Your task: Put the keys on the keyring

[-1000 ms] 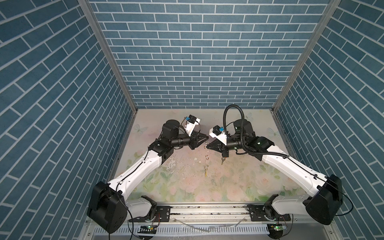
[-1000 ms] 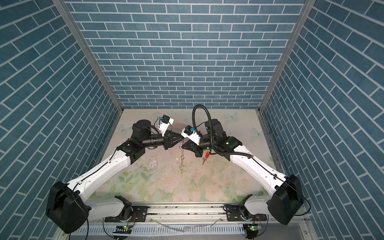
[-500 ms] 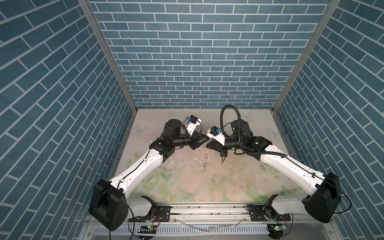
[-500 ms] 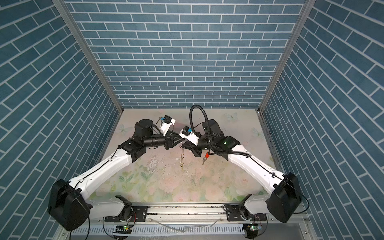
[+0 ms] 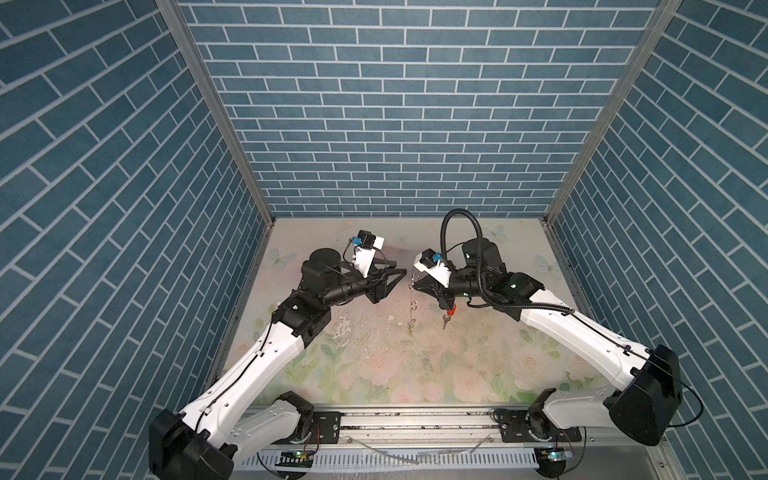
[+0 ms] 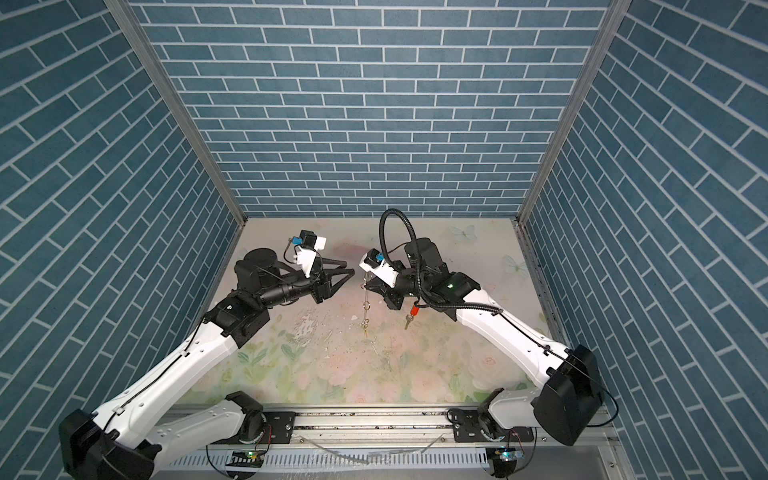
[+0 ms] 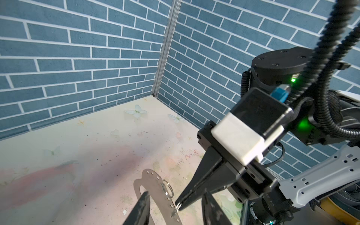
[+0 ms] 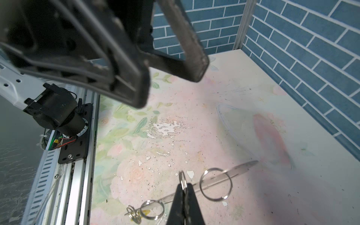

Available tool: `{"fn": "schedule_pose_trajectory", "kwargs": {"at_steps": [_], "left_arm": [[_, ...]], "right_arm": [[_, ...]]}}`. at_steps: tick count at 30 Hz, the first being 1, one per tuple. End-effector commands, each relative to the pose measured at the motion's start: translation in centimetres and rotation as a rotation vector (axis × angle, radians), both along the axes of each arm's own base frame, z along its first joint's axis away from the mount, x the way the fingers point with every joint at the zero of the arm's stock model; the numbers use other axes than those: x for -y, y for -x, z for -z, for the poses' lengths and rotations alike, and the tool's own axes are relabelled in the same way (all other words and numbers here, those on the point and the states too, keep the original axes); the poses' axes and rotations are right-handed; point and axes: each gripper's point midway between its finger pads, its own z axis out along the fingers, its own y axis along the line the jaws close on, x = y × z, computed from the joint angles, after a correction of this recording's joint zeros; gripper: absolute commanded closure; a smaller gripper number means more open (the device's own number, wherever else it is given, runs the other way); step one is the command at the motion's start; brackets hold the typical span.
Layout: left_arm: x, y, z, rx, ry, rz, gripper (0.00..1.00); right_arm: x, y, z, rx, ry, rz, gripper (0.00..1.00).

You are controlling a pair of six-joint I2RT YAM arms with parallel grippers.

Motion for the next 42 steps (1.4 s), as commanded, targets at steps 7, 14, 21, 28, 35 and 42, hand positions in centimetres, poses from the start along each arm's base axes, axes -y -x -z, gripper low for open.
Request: {"fn": "schedule_pose_trajectory", "kwargs": {"at_steps": [7,14,21,28,35,42], "left_arm": [[0.2,1.9,3.6,-0.089,-0.012,0.042,0.57],[0.9,3.4,6.0,-0.129,-0.055,0.051,0.56],[3.0,4.9,7.7,-0.111,-0.041,0.053,0.57],[4.2,3.6,9.4,-0.099,0.034,-0.092,0.58],[4.9,2.0,9.1,-0.096,0.134,-0.152,0.54],[4.8,0.3,8.7,-0.075,0.185,-0.229,0.53]], "right_arm": [[-0.4,-2.2,-2.7,0.073,-0.04,0.091,1.0],[-0.2,-3.3,-3.3,0.082,-0.052,0.155,1.0],[0.0,-5.4,-4.3,0.072,-0.082,0.275,1.0],[0.4,-6.6,-5.4,0.064,-0.125,0.363,1.0],[0.6,-6.9,-6.0,0.044,-0.157,0.402,1.0],[0.9,-6.6,-6.1,0.035,-0.176,0.406,1.0]]}}
